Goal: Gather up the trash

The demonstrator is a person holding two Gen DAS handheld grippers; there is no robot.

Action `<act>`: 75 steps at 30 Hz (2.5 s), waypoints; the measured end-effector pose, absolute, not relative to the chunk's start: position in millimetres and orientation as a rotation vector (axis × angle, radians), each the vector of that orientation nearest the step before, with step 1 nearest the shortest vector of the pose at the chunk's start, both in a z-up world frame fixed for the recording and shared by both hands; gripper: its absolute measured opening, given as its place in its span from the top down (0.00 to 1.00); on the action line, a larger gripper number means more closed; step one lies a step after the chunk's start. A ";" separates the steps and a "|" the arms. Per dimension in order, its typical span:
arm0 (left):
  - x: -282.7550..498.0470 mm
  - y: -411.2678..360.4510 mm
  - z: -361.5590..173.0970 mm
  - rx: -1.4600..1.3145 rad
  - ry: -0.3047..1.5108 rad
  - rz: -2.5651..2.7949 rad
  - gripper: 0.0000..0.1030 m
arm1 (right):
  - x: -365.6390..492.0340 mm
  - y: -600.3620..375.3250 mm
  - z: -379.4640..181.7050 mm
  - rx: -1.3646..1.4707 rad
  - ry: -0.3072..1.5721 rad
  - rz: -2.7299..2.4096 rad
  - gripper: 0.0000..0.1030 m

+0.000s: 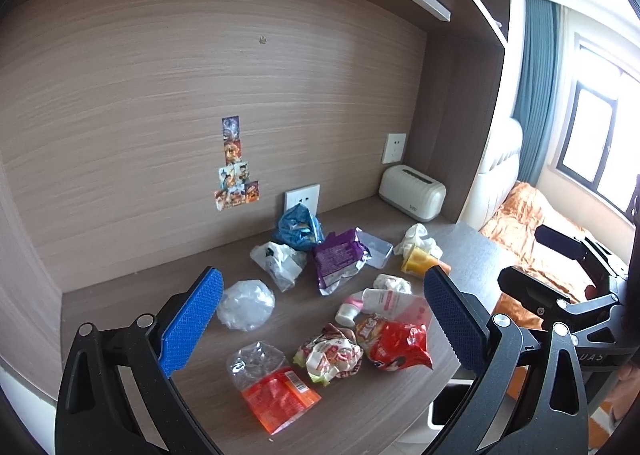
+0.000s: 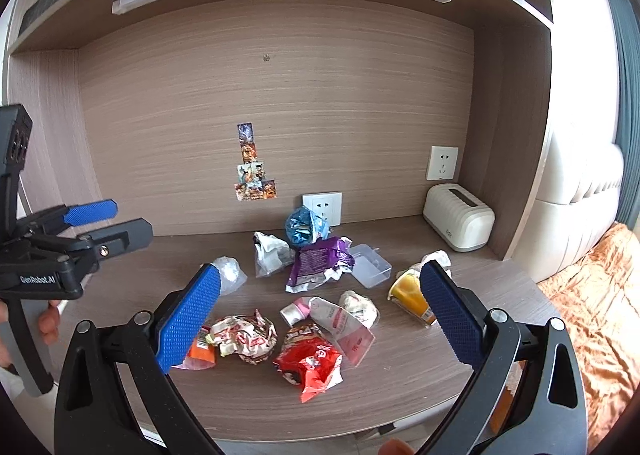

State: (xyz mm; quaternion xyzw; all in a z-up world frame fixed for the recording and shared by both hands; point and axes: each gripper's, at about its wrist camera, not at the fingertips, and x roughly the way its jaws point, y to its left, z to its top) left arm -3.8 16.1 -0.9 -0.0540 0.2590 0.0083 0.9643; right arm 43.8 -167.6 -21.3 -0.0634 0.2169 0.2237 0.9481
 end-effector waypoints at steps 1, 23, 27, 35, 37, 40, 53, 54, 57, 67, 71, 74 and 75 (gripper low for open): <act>-3.8 15.8 -1.1 -0.105 0.523 0.017 0.04 | 44.3 -167.2 -21.1 -0.130 0.443 0.456 0.03; -2.0 8.4 -1.2 -0.062 0.525 0.016 0.04 | 45.8 -166.5 -20.7 -0.127 0.448 0.459 0.03; -1.3 7.6 -1.5 -0.059 0.528 0.014 0.04 | 46.6 -167.1 -22.0 -0.126 0.456 0.462 0.03; -2.3 8.3 -3.4 -0.046 0.530 0.021 0.04 | 46.5 -166.0 -22.6 -0.124 0.455 0.464 0.03; -2.0 8.5 -3.7 -0.048 0.533 0.021 0.04 | 46.8 -165.8 -23.4 -0.128 0.458 0.463 0.03; -1.1 10.3 -6.1 -0.053 0.541 0.022 0.04 | 47.5 -164.4 -24.4 -0.128 0.465 0.465 0.03; 7.2 21.4 -10.6 -0.053 0.554 0.031 0.04 | 51.7 -156.9 -26.5 -0.126 0.485 0.477 0.03; 7.8 21.6 -11.3 -0.052 0.556 0.031 0.04 | 52.3 -156.2 -26.9 -0.125 0.488 0.478 0.03; 9.1 23.7 -14.3 -0.038 0.564 0.038 0.04 | 54.2 -153.4 -28.6 -0.120 0.494 0.480 0.03; 16.7 33.6 -39.1 -0.013 0.629 0.043 0.04 | 63.2 -137.9 -49.3 -0.140 0.529 0.474 0.03; 25.2 45.3 -59.0 -0.038 0.678 0.048 0.04 | 73.1 -130.6 -72.8 -0.165 0.568 0.455 0.03; 35.1 54.8 -81.1 -0.057 0.736 0.048 0.04 | 84.2 -126.9 -93.9 -0.175 0.611 0.438 0.03; 38.0 57.1 -87.9 -0.062 0.754 0.044 0.04 | 88.3 -125.5 -102.4 -0.179 0.628 0.430 0.03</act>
